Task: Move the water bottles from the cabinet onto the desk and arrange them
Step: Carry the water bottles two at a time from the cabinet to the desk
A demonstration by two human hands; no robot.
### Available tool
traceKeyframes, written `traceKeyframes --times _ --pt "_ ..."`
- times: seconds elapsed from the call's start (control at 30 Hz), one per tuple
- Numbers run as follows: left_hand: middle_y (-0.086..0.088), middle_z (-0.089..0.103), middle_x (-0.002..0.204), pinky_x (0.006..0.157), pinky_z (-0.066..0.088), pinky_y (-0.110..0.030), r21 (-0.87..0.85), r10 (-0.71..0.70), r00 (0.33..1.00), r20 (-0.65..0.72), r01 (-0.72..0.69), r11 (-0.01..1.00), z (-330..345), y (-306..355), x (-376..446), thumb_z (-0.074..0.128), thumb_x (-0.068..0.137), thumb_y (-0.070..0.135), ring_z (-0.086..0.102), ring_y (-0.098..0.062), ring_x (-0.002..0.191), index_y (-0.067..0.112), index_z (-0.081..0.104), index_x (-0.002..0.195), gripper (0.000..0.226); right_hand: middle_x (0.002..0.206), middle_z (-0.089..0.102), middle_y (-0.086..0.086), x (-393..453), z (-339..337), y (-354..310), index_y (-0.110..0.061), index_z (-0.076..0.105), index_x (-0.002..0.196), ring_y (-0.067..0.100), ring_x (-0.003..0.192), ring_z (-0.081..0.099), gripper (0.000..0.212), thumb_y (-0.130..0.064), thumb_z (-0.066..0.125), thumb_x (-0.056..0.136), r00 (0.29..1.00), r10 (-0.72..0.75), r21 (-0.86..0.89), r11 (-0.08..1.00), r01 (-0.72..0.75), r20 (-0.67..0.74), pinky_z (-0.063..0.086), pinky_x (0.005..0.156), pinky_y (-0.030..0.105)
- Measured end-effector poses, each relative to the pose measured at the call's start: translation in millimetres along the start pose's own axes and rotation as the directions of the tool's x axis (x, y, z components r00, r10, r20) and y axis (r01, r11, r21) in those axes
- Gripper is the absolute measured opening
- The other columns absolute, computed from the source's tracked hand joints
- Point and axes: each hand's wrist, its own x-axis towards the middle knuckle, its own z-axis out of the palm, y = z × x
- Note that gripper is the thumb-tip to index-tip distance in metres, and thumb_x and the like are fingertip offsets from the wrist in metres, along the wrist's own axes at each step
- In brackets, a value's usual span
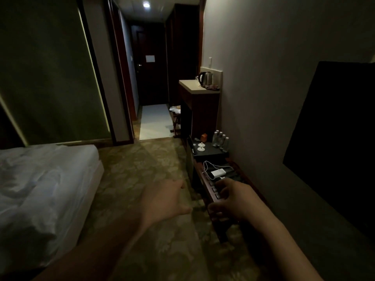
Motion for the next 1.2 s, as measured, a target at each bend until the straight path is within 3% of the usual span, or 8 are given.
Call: traceKeyframes --times 0.23,0.4,0.53,0.63,0.73,0.83,0.97,1.2 --pt "0.009 0.062 0.125 0.088 0.05 -0.033 0.025 0.033 0.999 -0.009 -0.033 0.999 9.2 -48.4 113.3 0.065 0.072 0.069 0.059 -0.015 0.112 0.036 0.052 0.129 0.067 0.115 0.063 -0.006 116.9 7.5 -3.6 -0.028 0.056 0.13 0.01 0.098 0.062 0.069 -0.043 0.085 0.07 0.999 0.021 -0.029 0.999 -0.02 0.046 0.055 0.084 0.029" --pt "0.009 0.062 0.123 0.086 0.052 -0.036 0.009 0.074 0.997 -0.002 -0.074 0.997 16.7 -109.3 216.1 0.065 0.071 0.071 0.059 -0.014 0.109 0.037 0.052 0.129 0.068 0.105 0.062 -0.012 225.8 26.3 -11.9 -0.031 0.058 0.124 0.003 0.081 0.064 0.065 -0.047 0.085 0.068 0.998 0.043 -0.033 0.999 -0.042 0.053 0.053 0.062 0.015" --pt "0.01 0.061 0.121 0.081 0.053 -0.035 0.015 0.122 0.992 -0.02 -0.122 0.992 5.8 -162.3 317.2 0.063 0.07 0.074 0.059 -0.012 0.104 0.036 0.051 0.126 0.069 0.116 0.062 -0.008 325.4 27.0 -26.3 -0.029 0.057 0.128 0.003 0.088 0.063 0.068 -0.046 0.085 0.068 0.997 0.073 -0.025 0.997 -0.073 0.011 0.057 0.07 0.022" --pt "0.013 0.061 0.117 0.07 0.05 -0.03 0.026 0.153 0.988 -0.022 -0.153 0.988 -5.2 -194.1 390.2 0.061 0.069 0.076 0.058 -0.009 0.099 0.038 0.05 0.123 0.067 0.112 0.061 -0.011 396.8 21.9 -38.1 -0.033 0.057 0.126 0.001 0.088 0.062 0.067 -0.049 0.085 0.067 0.995 0.102 -0.01 0.995 -0.102 -0.011 0.054 0.072 0.02" --pt "0.013 0.061 0.116 0.071 0.051 -0.03 0.023 0.206 0.978 -0.017 -0.205 0.978 -10.4 -216.6 455.1 0.063 0.07 0.076 0.058 -0.009 0.097 0.038 0.05 0.122 0.066 0.113 0.061 -0.01 458.3 24.6 -44.6 -0.033 0.056 0.126 0.004 0.092 0.063 0.068 -0.048 0.086 0.067 0.99 0.143 0.04 0.989 -0.142 -0.017 0.056 0.078 0.025" --pt "0.013 0.061 0.113 0.075 0.054 -0.033 0.053 0.247 0.969 -0.016 -0.245 0.968 -10.9 -225.3 515.3 0.062 0.07 0.076 0.058 -0.009 0.096 0.037 0.052 0.122 0.066 0.119 0.062 -0.005 509.1 24.9 -40.3 -0.031 0.055 0.129 0.006 0.093 0.063 0.069 -0.045 0.085 0.068 0.982 0.187 0.074 0.98 -0.185 -0.011 0.057 0.081 0.027" --pt "0.012 0.062 0.108 0.074 0.054 -0.034 0.115 0.326 0.945 0.012 -0.325 0.939 8.3 -217.7 591.5 0.057 0.07 0.08 0.059 -0.01 0.093 0.036 0.053 0.117 0.064 0.12 0.062 -0.005 567.3 10.6 -14.9 -0.031 0.054 0.129 0.003 0.093 0.061 0.069 -0.044 0.085 0.069 0.964 0.264 0.117 0.959 -0.259 -0.035 0.055 0.073 0.02" --pt "0.016 0.057 0.096 0.062 0.051 -0.027 0.133 0.394 0.919 0.023 -0.394 0.91 51.0 -190.1 739.1 0.054 0.068 0.083 0.052 -0.006 0.079 0.04 0.05 0.11 0.06 0.118 0.064 -0.004 696.4 -25.2 45.4 -0.031 0.056 0.128 0.002 0.09 0.06 0.068 -0.044 0.086 0.069 0.94 0.332 0.147 0.937 -0.317 -0.085 0.047 0.065 0.015"
